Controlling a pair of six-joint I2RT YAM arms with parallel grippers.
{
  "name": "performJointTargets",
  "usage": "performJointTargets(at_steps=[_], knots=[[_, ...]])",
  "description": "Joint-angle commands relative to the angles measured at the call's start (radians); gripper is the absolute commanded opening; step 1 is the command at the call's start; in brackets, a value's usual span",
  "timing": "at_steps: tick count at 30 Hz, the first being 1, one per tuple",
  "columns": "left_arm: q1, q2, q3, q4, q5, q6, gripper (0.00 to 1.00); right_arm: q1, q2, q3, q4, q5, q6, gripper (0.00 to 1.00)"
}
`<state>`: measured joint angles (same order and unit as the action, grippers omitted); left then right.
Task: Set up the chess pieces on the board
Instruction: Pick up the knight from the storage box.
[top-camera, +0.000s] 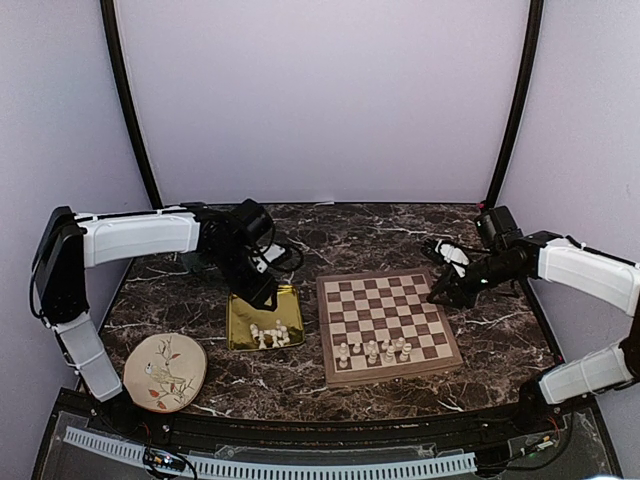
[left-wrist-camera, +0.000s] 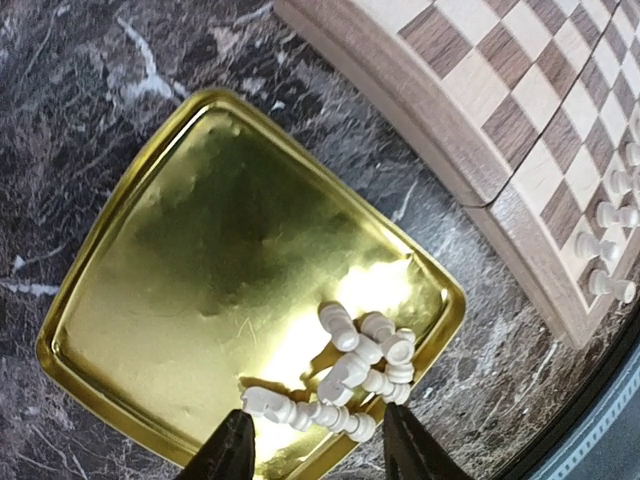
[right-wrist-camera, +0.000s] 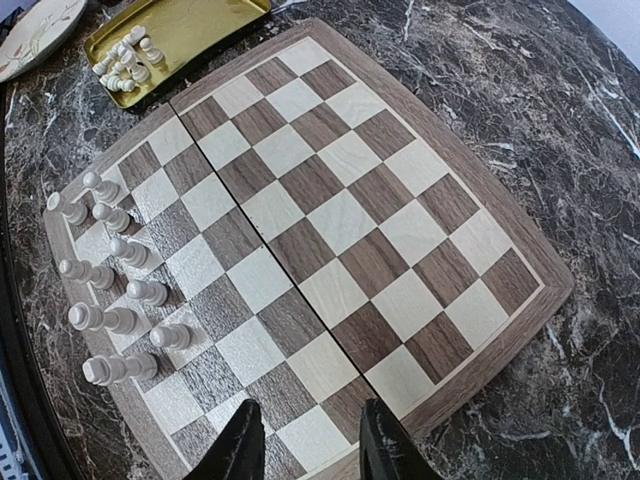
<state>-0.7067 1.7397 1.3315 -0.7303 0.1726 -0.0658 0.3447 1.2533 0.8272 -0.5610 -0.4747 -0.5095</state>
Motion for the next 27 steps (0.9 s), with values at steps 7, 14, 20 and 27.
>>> performJointTargets(at_steps=[7, 14, 20, 27], knots=[[-0.018, -0.005, -0.073, -0.127, -0.18, -0.407, 0.44, -0.006, -0.034, -0.022, 0.038, -0.033, 0.005, 0.34], [-0.018, 0.005, -0.151, -0.044, -0.137, -0.578, 0.41, -0.006, -0.03, -0.019, 0.031, -0.04, -0.002, 0.34], [-0.019, 0.029, -0.156, 0.001, -0.105, -0.575, 0.39, -0.006, -0.02, -0.02, 0.028, -0.045, -0.008, 0.34], [-0.024, 0.086, -0.13, -0.032, -0.131, -0.562, 0.34, -0.005, -0.006, -0.017, 0.016, -0.048, -0.017, 0.34]])
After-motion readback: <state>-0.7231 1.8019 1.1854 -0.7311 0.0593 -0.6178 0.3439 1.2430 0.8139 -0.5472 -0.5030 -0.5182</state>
